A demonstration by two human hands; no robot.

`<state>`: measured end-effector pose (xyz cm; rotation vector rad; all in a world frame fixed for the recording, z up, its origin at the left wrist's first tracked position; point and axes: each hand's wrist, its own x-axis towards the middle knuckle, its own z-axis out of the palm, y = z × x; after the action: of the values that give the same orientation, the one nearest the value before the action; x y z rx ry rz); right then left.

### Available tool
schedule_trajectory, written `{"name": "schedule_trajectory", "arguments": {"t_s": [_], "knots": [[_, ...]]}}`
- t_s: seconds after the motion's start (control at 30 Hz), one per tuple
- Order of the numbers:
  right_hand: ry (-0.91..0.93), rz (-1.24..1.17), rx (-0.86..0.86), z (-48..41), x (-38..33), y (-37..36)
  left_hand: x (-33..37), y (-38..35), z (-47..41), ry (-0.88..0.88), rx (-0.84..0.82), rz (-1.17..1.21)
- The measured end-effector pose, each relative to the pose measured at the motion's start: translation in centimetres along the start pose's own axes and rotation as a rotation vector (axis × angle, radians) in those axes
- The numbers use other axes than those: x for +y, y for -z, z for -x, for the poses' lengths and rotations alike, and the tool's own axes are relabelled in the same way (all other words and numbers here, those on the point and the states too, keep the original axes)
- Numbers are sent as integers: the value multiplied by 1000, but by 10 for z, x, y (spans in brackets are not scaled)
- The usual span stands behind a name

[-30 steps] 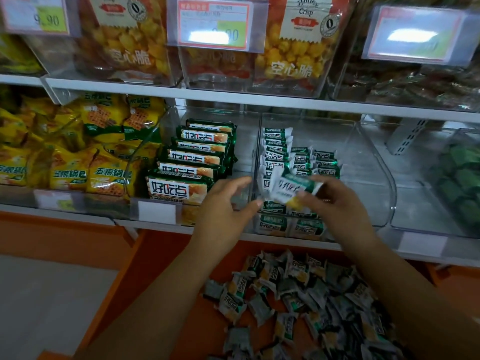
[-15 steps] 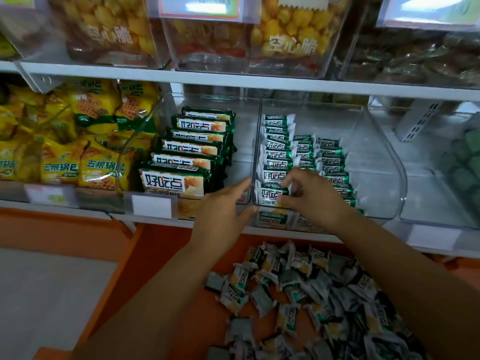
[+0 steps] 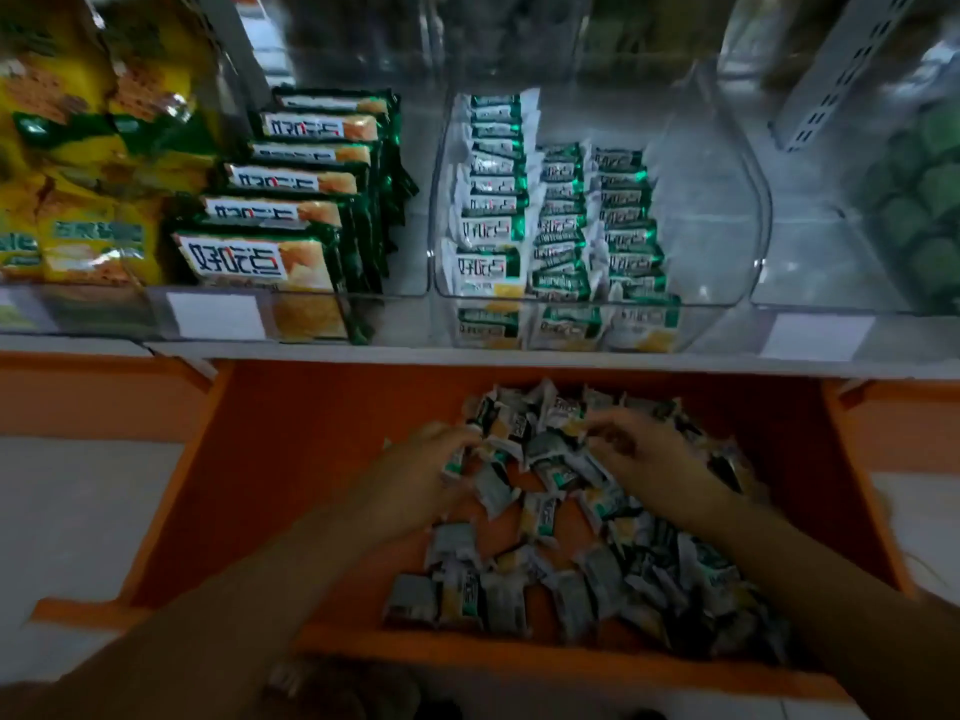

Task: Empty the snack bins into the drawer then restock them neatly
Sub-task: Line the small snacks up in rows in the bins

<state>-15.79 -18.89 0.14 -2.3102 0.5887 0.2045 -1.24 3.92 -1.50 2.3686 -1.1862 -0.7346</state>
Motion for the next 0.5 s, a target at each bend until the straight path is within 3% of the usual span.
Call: {"name": "schedule_trajectory", "arguments": {"t_s": [0.1,0.2,0.3,0.5], "knots": [[-226,117,-258,-17,65,-33,-30,-42,-26,110,-142,4],[-281,110,-306,-31,104,-57,-49,-77,-51,205,-219,47],[-297,56,-288,-48,123,-78,-58,-107,-72,228,-276,120],[-86,316,-41,-88,126,-111,-64,-147,-95,310,-185,126]]}}
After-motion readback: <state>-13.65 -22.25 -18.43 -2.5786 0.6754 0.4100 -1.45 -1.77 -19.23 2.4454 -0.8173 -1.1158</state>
